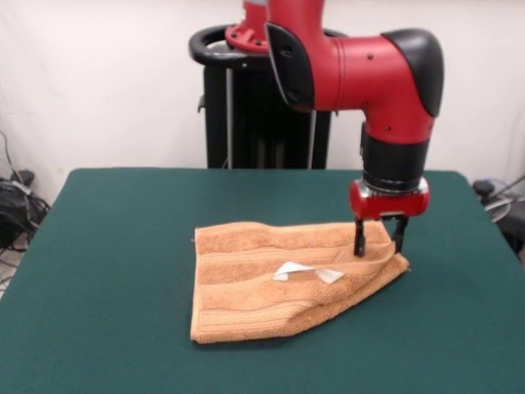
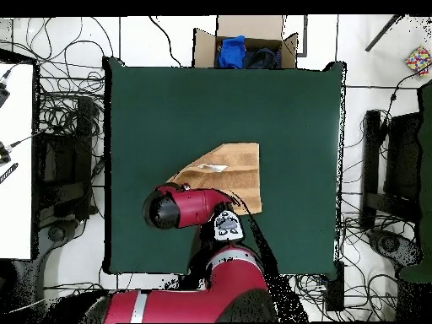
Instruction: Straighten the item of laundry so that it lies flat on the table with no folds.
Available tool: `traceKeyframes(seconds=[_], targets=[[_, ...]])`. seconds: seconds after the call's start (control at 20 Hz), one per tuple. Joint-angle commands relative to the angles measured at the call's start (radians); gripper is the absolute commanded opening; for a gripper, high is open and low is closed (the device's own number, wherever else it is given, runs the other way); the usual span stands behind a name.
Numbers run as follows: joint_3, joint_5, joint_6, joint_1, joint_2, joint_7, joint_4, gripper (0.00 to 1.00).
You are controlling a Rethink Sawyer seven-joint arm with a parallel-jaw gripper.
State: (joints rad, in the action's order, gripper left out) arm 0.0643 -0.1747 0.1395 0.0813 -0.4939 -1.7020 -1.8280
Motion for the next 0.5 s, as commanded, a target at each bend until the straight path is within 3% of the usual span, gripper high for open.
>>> traceKeyframes(seconds=[0.05,0.1,0.15,0.5], targets=[[0.036,-0.037,-0.011,0.012,-0.02,-0.081,0.056,1.0],[0.037,-0.041,-0.008,0.014,-0.022,-0.076,0.057,1.0],[0.047,-0.046,-0.023,0.024,-0.025,-0.079,0.05,0.0],[0.016,-0.026,0.031,-0.003,-0.04,-0.091,0.059,0.0]])
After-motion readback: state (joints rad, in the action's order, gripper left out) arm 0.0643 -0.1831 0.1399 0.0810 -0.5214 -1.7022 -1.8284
